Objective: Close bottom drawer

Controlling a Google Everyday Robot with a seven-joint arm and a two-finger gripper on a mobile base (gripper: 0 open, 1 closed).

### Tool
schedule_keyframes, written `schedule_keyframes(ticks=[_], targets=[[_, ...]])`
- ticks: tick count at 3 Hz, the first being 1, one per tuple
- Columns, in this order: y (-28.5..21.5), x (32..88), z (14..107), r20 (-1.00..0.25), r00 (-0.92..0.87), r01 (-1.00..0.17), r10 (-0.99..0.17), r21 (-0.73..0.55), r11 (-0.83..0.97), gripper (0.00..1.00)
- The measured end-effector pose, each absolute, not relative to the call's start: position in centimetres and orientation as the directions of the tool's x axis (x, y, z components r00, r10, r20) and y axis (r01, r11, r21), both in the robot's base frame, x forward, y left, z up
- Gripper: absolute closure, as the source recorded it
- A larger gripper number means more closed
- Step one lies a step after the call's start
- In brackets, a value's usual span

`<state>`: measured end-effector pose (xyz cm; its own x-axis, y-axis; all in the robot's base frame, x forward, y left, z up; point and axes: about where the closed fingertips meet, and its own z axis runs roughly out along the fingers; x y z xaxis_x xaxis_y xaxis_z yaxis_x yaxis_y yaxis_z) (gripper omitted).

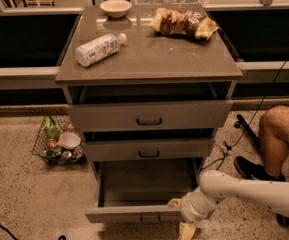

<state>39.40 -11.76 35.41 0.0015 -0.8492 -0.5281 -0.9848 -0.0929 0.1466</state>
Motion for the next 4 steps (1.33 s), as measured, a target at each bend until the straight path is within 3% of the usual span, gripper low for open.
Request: schedule_keyframes(ticks=[3, 4], targets=[[-13.7, 39.9, 26.6, -0.570, -0.027, -0.979, -0.821, 0.181, -0.093, 0.88], [-13.7, 39.9, 26.6, -0.570, -0.027, -0.979, -0.821, 0.181, -0.093, 1.00]])
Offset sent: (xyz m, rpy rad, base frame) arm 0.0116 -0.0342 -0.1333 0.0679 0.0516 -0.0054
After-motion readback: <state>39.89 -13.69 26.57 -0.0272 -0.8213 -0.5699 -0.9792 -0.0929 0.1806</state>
